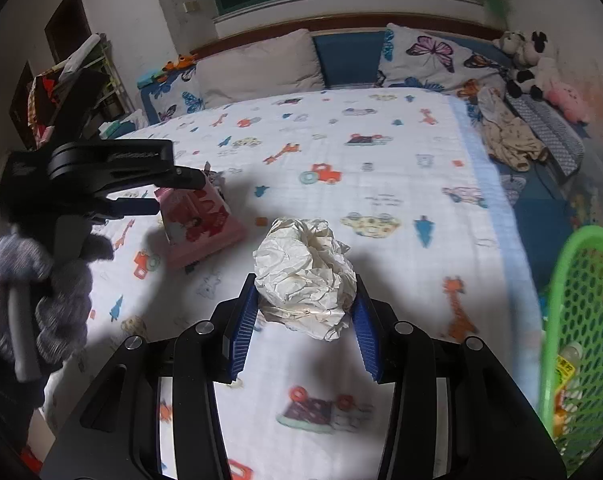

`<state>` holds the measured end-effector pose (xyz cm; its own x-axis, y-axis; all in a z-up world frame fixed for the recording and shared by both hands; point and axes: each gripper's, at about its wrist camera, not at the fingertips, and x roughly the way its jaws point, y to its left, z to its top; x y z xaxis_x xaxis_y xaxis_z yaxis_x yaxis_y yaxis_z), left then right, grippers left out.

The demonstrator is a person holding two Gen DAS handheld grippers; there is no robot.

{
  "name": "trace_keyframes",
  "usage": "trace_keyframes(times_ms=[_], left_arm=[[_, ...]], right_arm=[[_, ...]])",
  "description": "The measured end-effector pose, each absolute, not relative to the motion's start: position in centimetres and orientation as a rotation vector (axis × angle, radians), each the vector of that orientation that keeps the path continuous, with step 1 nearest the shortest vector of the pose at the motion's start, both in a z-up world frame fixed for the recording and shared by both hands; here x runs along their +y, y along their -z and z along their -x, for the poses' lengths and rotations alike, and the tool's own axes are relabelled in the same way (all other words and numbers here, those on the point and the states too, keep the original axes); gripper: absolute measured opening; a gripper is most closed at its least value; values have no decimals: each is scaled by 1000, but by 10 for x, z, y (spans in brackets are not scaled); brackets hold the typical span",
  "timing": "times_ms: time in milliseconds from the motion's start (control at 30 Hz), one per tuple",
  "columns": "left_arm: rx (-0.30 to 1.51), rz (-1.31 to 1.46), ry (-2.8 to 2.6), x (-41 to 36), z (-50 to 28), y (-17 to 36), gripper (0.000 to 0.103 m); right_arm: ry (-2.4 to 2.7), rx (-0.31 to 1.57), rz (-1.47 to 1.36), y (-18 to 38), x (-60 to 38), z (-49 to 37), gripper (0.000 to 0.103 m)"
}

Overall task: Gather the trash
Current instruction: 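Grasp the crumpled white tissue with the right tool while the left tool grasps the pink wrapper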

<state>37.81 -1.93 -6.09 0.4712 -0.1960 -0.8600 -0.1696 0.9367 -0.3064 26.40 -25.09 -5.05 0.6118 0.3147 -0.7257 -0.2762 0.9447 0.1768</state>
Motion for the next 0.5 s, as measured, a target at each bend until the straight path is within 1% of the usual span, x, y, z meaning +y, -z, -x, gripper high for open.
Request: trace_keyframes(times_ms=[333, 500], left_arm=[[1122, 358, -59, -30, -388, 76, 76], [1135, 360, -66, -36, -389, 82, 75]], right_arm=[[-284, 817, -74, 42, -296, -242, 46], [-246, 819, -86, 42, -316, -234, 46]])
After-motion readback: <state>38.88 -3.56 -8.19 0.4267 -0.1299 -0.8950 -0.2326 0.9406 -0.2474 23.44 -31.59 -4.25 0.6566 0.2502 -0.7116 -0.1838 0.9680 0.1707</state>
